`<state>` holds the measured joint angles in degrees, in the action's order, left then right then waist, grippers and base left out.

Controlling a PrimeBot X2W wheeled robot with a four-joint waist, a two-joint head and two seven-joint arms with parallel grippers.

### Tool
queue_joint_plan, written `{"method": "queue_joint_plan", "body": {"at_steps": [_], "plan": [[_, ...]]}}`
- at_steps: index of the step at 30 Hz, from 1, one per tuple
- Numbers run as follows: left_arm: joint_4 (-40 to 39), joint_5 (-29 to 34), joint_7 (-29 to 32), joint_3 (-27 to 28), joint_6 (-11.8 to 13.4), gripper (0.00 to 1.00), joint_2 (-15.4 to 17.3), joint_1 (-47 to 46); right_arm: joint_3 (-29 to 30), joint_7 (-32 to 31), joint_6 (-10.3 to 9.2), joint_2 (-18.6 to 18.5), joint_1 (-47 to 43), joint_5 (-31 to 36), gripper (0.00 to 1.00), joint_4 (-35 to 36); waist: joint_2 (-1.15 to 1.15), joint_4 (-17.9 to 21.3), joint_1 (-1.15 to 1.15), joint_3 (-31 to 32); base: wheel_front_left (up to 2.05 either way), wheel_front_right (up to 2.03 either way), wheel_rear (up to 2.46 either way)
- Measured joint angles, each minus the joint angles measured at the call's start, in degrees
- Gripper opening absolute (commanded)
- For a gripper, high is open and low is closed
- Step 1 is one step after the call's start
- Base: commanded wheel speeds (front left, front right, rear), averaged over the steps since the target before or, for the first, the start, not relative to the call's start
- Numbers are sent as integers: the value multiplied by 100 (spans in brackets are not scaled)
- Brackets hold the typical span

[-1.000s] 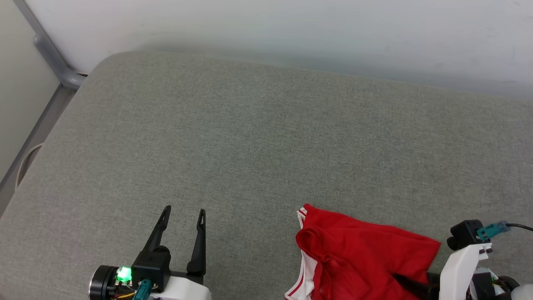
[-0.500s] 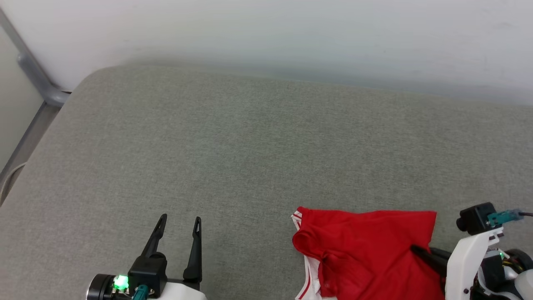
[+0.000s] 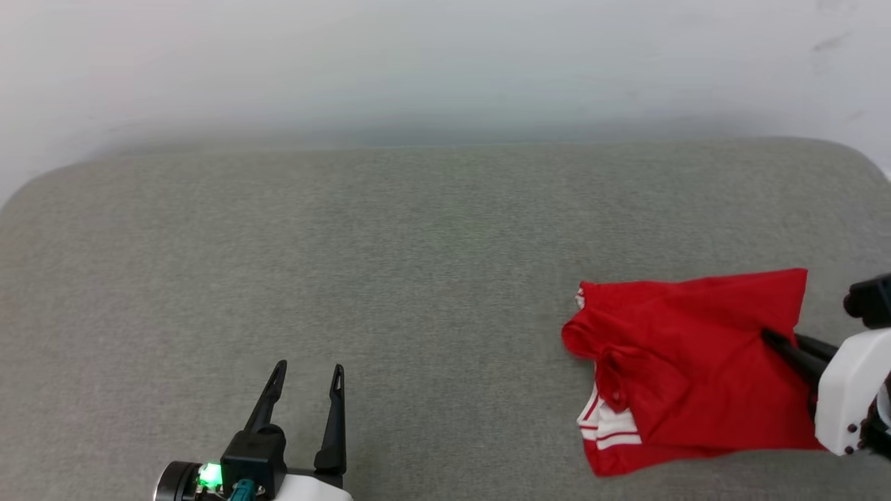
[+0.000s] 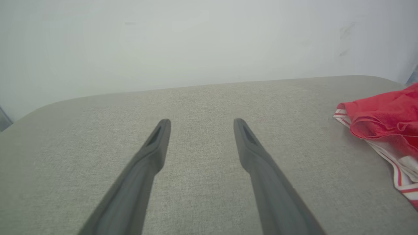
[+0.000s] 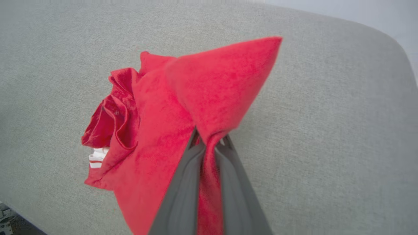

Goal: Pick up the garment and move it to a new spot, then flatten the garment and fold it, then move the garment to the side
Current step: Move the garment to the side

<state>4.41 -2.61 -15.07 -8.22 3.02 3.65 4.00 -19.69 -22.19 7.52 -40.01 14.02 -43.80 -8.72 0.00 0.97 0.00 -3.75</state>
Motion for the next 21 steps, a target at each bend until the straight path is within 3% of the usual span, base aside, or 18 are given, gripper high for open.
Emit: {"method": "queue_joint_plan", "body": {"at_steps": [11,21], "plan": [[-257,93,0,45,14,100,7,-294,494,-51,1,-160,438,301,0,102,0,313,0,-521,0,0,0],[-459,198,0,-3,-26,100,43,-893,1050,-175,1,-780,1163,736,0,-531,0,313,1,-1418,0,0,0]]}}
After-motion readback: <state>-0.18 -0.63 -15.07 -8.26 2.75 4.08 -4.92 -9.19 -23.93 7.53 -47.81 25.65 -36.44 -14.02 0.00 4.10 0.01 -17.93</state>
